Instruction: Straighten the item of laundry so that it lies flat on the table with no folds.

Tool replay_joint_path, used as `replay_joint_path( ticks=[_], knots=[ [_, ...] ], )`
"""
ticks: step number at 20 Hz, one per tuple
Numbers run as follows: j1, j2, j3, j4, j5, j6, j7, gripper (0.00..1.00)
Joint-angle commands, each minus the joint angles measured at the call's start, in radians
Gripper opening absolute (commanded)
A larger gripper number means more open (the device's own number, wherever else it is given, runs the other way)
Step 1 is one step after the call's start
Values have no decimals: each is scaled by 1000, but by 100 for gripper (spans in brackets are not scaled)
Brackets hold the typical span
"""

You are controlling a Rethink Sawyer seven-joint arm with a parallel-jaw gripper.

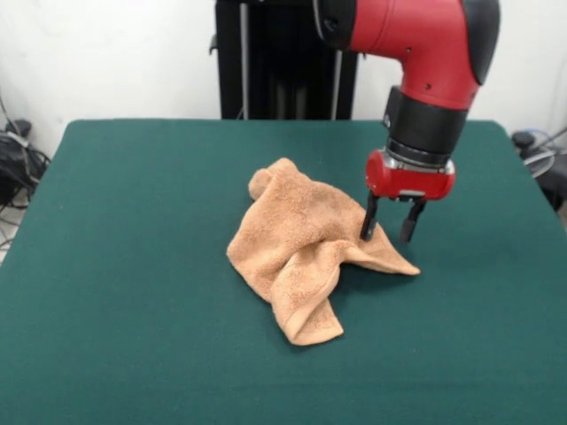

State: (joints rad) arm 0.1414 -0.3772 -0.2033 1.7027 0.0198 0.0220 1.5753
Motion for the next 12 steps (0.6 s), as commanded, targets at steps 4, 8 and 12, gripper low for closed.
replay_joint_path(
  ticks=[4, 8, 12],
  knots=[
    [19, 63, -14, 46, 65, -68, 257, 100],
    [18, 81, -18, 36, 66, -85, 247, 100],
    [32, 83, -31, 35, 71, -86, 241, 100]
  ],
)
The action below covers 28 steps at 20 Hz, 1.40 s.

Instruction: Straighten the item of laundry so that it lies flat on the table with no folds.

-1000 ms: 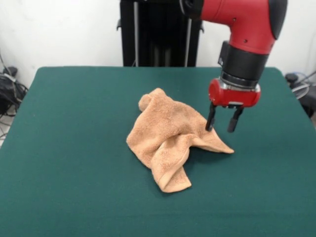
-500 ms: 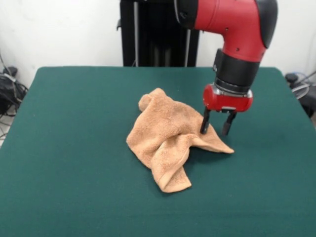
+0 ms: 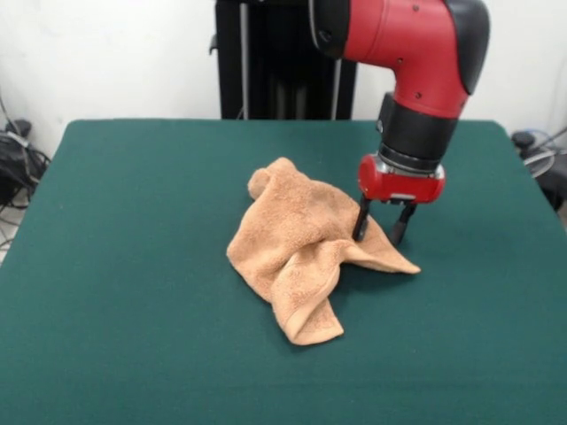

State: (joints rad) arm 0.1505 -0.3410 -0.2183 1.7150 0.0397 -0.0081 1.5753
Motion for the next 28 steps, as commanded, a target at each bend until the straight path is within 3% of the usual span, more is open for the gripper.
replay_joint_path(
  ticks=[1, 19, 28],
  knots=[
    [24, 53, -15, 20, 50, -59, 237, 100],
    [19, 57, -31, -19, 21, -84, 192, 100],
    [-10, 44, -1, -16, 19, -24, 178, 100]
  ],
)
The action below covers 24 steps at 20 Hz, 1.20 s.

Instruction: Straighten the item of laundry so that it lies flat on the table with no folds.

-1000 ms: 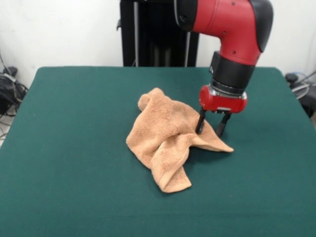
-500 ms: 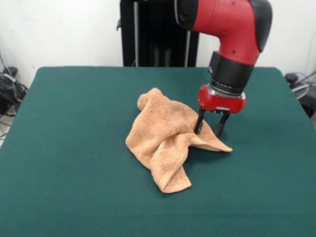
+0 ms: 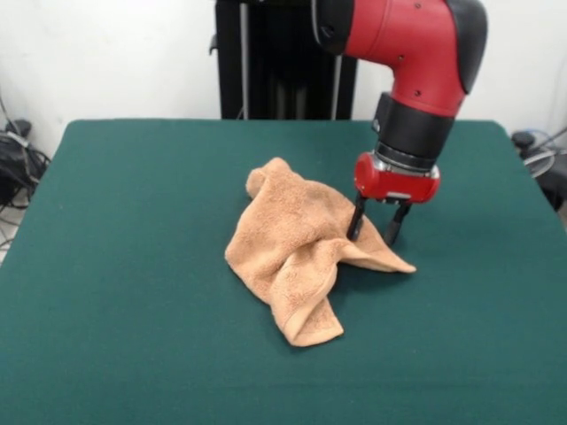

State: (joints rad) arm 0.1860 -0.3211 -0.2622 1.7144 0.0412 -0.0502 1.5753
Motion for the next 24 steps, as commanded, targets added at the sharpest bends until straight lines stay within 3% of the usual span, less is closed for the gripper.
replay_joint_path(
  ticks=[1, 7, 8, 24],
  knots=[
    [-50, 24, 48, -18, 11, 19, 171, 100],
    [-49, 24, 47, -25, -1, 20, 157, 100],
    [-49, 24, 47, -25, -2, 20, 156, 0],
    [-44, 26, 42, -24, 3, 15, 161, 0]
  ],
)
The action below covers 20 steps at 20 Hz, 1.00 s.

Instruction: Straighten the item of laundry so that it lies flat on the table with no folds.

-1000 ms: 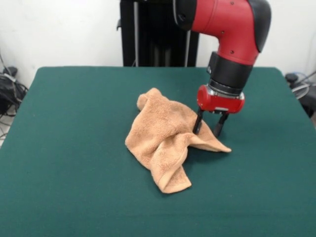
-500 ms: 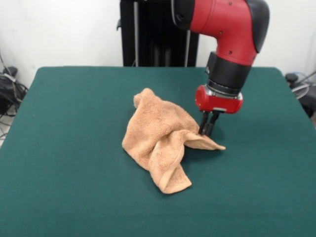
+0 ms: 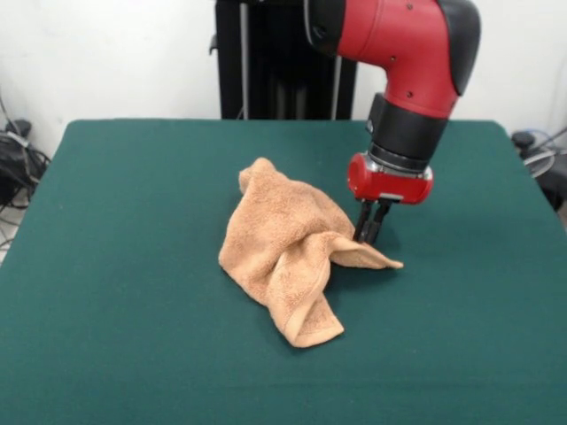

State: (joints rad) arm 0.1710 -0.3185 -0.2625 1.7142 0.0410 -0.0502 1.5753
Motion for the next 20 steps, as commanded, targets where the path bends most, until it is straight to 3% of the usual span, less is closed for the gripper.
replay_joint_path(
  ticks=[1, 7, 12, 20],
  knots=[
    [-29, 23, 42, -24, 4, 14, 163, 0],
    [-16, 7, 34, -14, 25, 46, 176, 0],
    [4, -102, 25, 8, 52, 212, 173, 0],
    [14, -187, 16, -5, 47, 343, 179, 0]
  ],
)
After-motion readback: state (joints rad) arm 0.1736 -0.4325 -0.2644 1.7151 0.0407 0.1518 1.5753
